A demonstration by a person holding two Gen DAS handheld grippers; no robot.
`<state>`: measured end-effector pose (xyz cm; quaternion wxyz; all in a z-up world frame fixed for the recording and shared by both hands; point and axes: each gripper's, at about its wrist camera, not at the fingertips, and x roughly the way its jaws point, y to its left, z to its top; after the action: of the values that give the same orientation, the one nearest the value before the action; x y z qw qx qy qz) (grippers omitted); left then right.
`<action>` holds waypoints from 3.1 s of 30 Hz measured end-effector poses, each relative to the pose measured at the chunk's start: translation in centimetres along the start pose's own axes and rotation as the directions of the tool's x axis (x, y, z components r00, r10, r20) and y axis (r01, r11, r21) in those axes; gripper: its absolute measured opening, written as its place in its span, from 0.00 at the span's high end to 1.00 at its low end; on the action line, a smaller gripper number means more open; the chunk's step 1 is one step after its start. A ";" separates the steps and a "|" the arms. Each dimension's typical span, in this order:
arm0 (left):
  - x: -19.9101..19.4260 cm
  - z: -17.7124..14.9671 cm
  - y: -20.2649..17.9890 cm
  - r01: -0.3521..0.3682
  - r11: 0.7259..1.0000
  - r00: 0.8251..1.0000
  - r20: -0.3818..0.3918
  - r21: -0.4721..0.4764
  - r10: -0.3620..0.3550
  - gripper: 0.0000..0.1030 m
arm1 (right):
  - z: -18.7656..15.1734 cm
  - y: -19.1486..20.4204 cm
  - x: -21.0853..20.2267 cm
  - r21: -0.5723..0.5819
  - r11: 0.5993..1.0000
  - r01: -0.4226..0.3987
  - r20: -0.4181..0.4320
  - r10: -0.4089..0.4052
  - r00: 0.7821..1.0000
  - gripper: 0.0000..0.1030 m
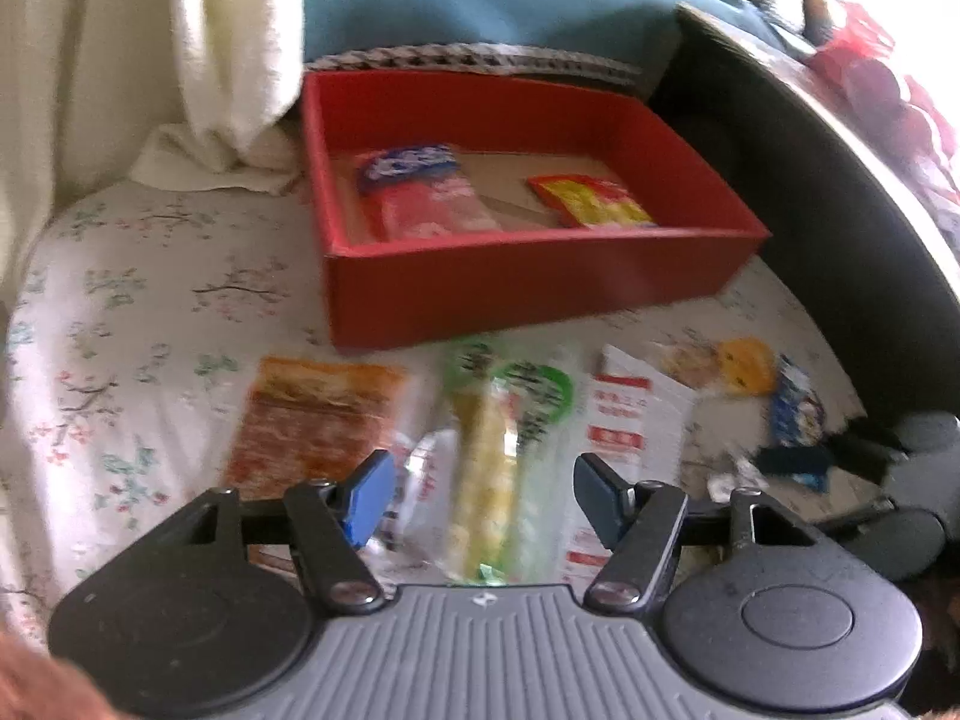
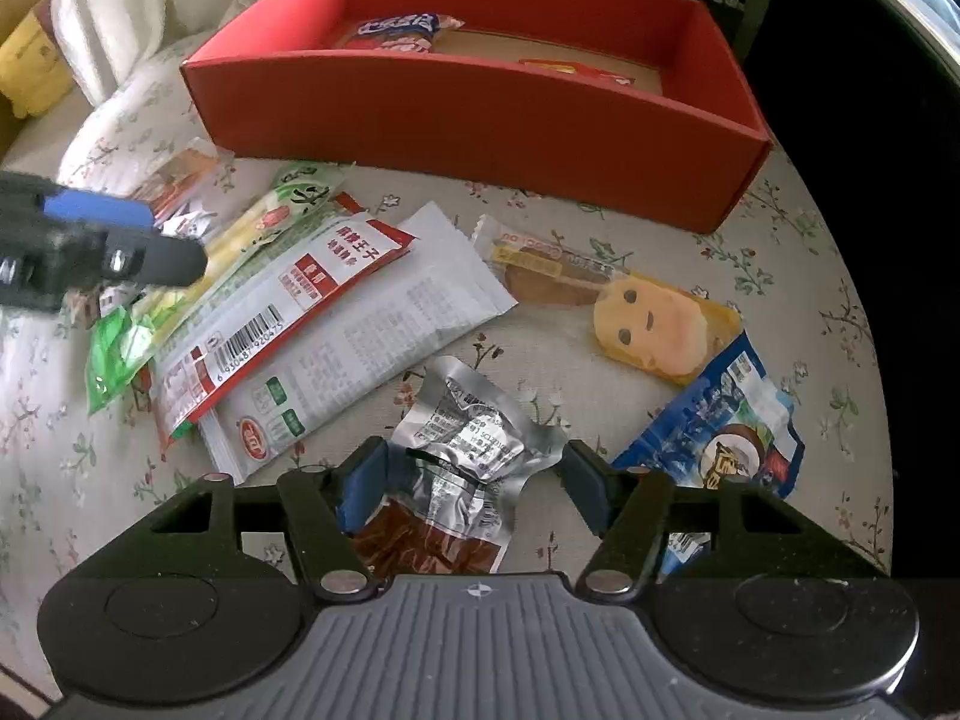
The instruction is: Organize snacks
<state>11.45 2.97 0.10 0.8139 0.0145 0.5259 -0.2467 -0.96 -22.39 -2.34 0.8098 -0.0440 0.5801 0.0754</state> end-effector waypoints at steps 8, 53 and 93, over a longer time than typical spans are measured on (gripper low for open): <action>0.1 0.3 2.3 -0.151 0.988 0.988 0.010 -0.041 0.152 0.43 | 0.0 -0.3 0.2 0.014 1.000 -0.003 -0.004 0.003 1.000 0.25; -2.9 -1.0 5.3 -0.167 0.977 0.984 0.038 -0.134 0.174 0.39 | -0.2 -1.1 -0.4 0.064 0.998 0.009 0.019 -0.010 1.000 0.37; -4.3 0.7 0.8 -0.040 0.997 0.989 0.139 -0.071 0.050 0.39 | 1.5 -3.1 -4.6 0.187 0.981 -0.047 0.194 0.010 0.981 0.48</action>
<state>10.98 5.17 3.96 0.8543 -0.0189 0.4749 -0.2106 -0.46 -25.58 2.47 0.8613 0.0497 0.5044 0.0348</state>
